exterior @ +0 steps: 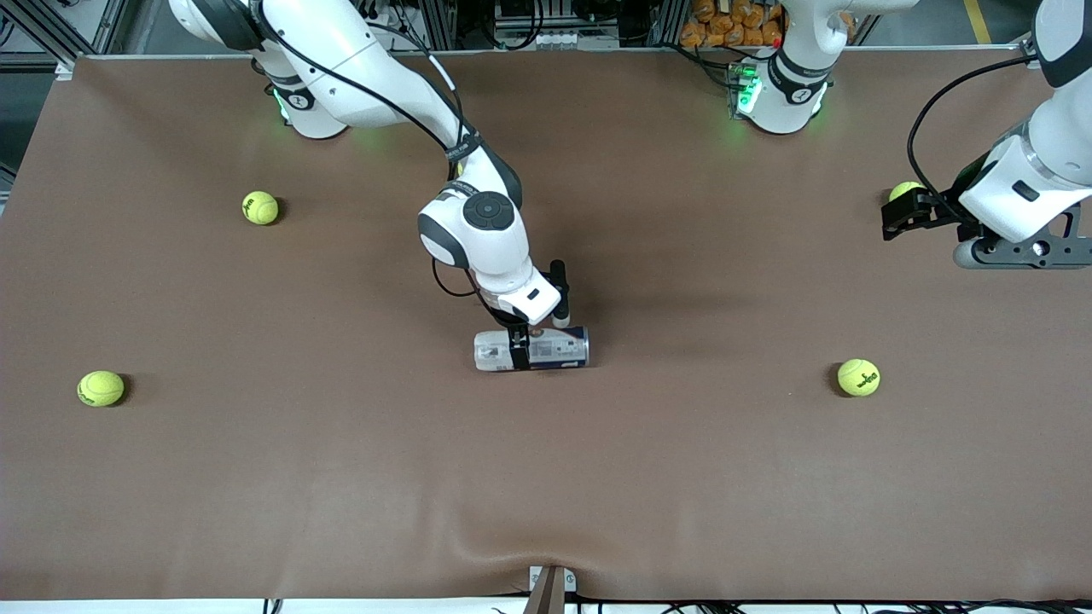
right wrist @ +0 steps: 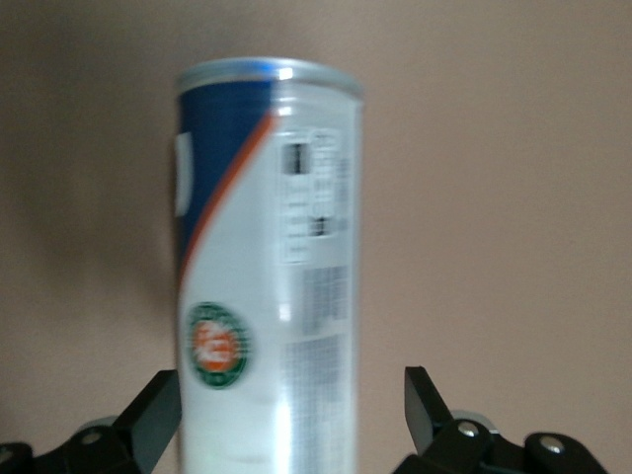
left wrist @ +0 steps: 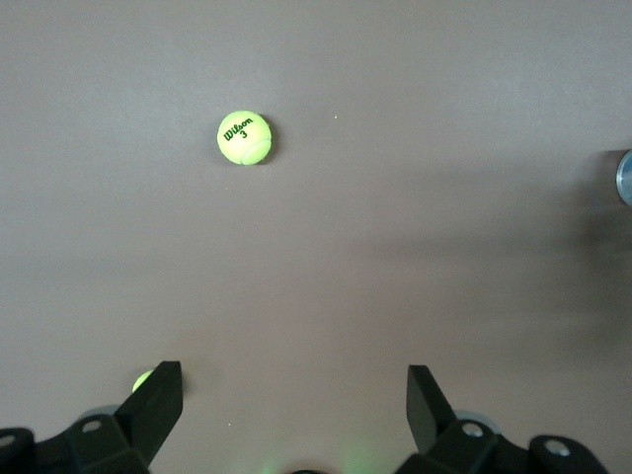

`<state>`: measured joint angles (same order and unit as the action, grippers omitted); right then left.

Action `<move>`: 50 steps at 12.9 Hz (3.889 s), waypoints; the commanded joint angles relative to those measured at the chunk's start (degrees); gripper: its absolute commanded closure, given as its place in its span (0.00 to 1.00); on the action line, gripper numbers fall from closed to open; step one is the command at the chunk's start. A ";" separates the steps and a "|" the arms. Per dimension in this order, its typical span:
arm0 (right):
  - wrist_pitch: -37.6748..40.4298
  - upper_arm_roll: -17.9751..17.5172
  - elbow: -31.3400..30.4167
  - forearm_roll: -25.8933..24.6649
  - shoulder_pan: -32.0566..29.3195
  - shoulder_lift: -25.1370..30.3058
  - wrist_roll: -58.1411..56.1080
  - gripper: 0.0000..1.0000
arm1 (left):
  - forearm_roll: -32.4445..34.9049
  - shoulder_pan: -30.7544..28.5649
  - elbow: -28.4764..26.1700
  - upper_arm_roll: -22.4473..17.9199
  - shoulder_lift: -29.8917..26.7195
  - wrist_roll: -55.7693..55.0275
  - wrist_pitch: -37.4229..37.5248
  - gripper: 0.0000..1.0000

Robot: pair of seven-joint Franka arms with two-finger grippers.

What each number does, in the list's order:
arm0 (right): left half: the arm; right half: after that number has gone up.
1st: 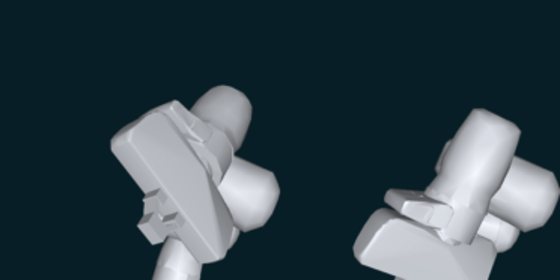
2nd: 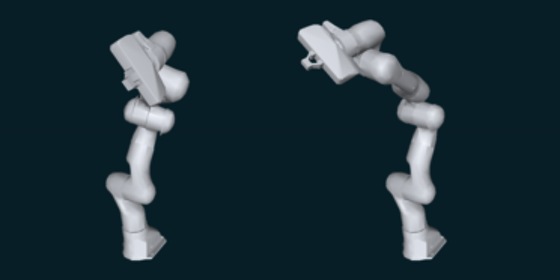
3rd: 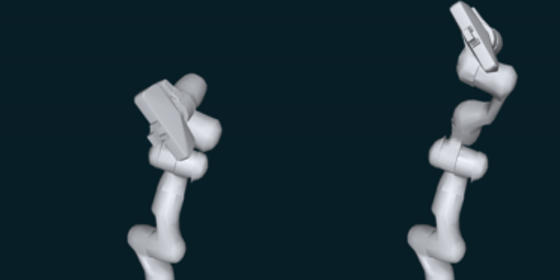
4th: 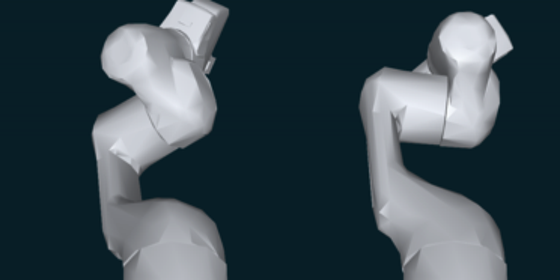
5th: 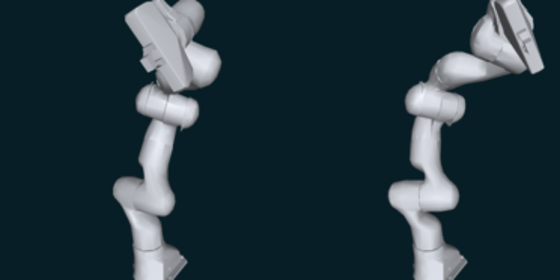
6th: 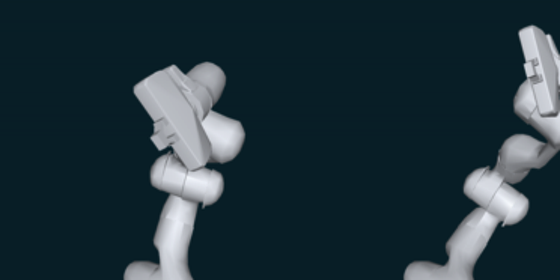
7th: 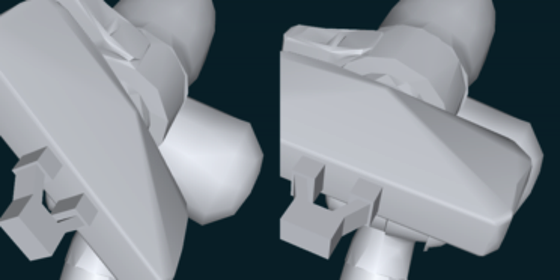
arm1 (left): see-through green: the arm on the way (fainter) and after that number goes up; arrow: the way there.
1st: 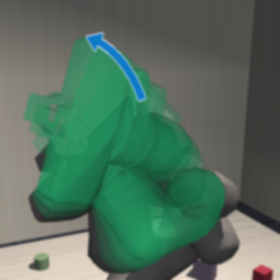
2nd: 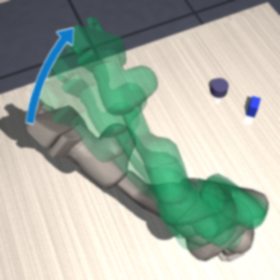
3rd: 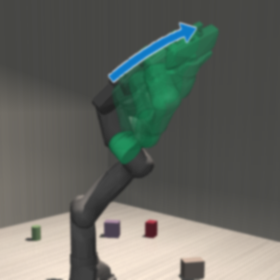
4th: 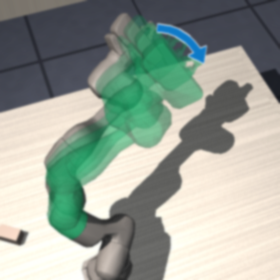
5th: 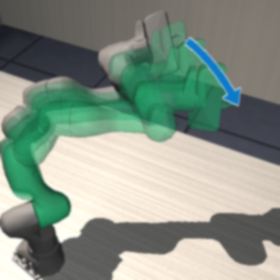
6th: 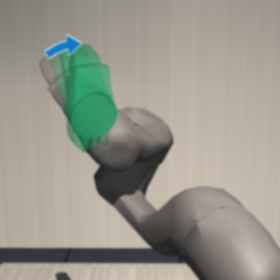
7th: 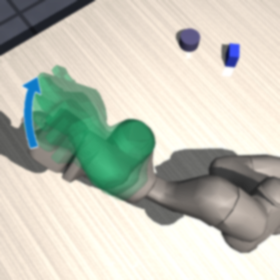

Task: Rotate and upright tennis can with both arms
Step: 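Release the can with the right gripper while the left gripper reaches its end, then grasp the can's end with the left gripper while the right gripper withdraws, then lift and rotate the can upright with the left gripper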

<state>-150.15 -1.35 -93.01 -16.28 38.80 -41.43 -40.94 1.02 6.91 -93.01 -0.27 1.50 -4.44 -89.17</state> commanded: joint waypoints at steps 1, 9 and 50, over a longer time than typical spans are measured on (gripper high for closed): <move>2.57 -0.06 1.25 0.81 -0.83 1.26 2.08 0.00 | -0.84 -0.06 0.73 0.18 1.04 0.84 -0.13 0.00; 10.23 0.20 1.17 13.21 -5.39 6.18 10.00 0.00 | -22.42 0.38 0.73 0.18 13.77 0.66 -7.94 0.00; 73.16 0.29 15.14 17.69 -43.99 37.92 39.36 0.00 | -34.56 21.28 16.72 0.27 34.02 -30.59 -23.51 1.00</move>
<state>-77.71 -0.13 -79.26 1.06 -4.06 -3.23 -2.55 -40.67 24.26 -77.09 0.84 36.88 -28.67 -112.96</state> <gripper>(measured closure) 0.000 0.956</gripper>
